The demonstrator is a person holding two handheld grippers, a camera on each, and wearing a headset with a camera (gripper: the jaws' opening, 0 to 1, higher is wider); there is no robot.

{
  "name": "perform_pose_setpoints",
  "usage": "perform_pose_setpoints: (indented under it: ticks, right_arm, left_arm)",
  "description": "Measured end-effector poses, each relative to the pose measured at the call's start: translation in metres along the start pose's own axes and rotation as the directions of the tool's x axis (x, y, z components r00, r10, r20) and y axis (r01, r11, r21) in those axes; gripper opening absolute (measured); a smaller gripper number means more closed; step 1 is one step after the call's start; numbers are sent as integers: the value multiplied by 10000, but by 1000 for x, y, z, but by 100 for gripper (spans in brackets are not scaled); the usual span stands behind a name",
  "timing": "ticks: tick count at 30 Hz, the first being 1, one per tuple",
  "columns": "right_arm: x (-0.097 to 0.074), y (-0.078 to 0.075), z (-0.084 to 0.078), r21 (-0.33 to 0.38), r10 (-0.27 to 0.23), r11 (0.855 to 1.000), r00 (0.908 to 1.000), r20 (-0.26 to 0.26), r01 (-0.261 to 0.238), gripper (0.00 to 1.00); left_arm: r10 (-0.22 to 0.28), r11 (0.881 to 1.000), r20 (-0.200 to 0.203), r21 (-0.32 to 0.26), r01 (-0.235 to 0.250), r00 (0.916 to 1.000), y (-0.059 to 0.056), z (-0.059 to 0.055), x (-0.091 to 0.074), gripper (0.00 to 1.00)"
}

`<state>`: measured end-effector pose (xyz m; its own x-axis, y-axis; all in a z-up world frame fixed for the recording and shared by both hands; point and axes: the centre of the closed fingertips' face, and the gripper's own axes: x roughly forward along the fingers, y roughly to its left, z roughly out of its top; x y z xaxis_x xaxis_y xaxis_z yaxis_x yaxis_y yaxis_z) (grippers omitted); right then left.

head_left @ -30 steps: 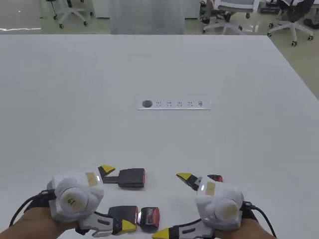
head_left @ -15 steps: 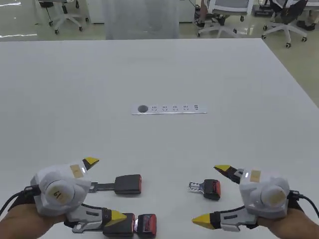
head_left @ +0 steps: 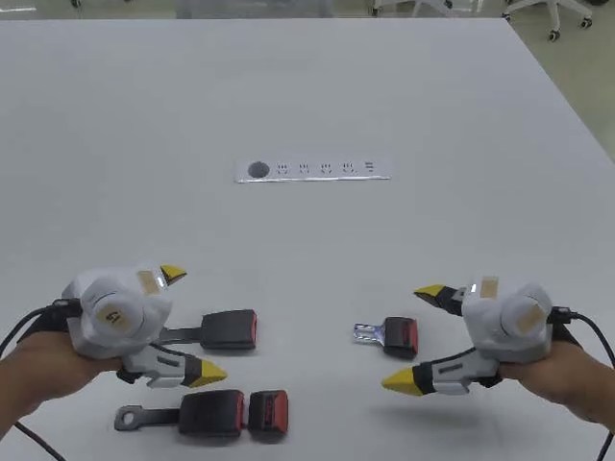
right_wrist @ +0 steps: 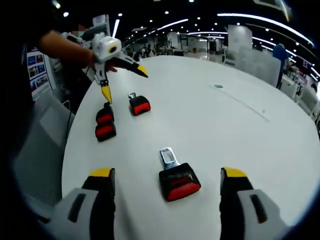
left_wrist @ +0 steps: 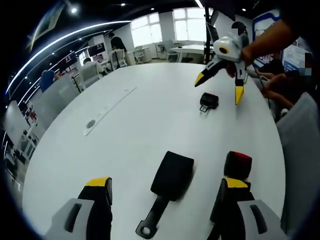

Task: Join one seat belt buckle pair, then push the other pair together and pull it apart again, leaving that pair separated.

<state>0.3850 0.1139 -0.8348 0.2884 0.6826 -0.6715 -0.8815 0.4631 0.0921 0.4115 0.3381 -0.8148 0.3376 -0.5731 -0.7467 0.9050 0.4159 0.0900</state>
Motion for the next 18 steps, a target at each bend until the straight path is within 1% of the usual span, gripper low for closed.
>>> perform_pose_setpoints:
  ticks: [2, 4, 6, 8, 9, 10, 12, 14, 16, 17, 18]
  right_arm:
    - [4, -2, -7, -52, 156, 9999, 9996, -253, -157, 85]
    - [7, -4, -11, 33, 269, 9996, 9989, -393, -268, 85]
    - [8, -4, -12, 59, 404, 9992, 9981, -467, -402, 84]
    - [10, -4, -13, 31, 561, 9984, 9967, -587, -560, 82]
    - [10, -5, -14, -11, 599, 9982, 9961, -642, -601, 80]
    - [11, -6, -14, -45, 638, 9979, 9957, -665, -643, 79]
    - [11, -7, -14, -13, 728, 9973, 9949, -698, -731, 76]
    - [11, -7, -17, -113, 814, 9965, 9935, -794, -825, 76]
    - [10, -6, -22, -167, 878, 9958, 9908, -1034, -900, 73]
    - [11, -6, -21, -443, 921, 9943, 9906, -1010, -970, 71]
    - [11, -6, -21, -388, 921, 9946, 9906, -1014, -965, 70]
  left_arm:
    - [-196, 9998, -212, 91, 198, 9996, -2, -5, 7, 90]
    - [-449, 9988, -257, 184, 453, 9987, -3, -8, 15, 88]
    - [-642, 9975, -307, 267, 650, 9975, -5, -10, 20, 85]
    - [-707, 9964, -405, 441, 725, 9967, -5, -13, 23, 82]
    - [-760, 9959, -372, 470, 777, 9964, -3, -15, 27, 80]
    - [-840, 9954, -336, 435, 854, 9959, -3, -16, 29, 79]
    - [-956, 9943, -384, 435, 972, 9947, -5, -19, 31, 78]
    - [-1041, 9920, -495, 659, 1073, 9933, -6, -23, 33, 76]
    - [-1138, 9900, -494, 787, 1175, 9923, -7, -24, 34, 74]
    - [-1262, 9888, -527, 739, 1299, 9906, -8, -27, 35, 72]
    - [-1464, 9883, -341, 393, 1477, 9886, -11, -25, 36, 70]
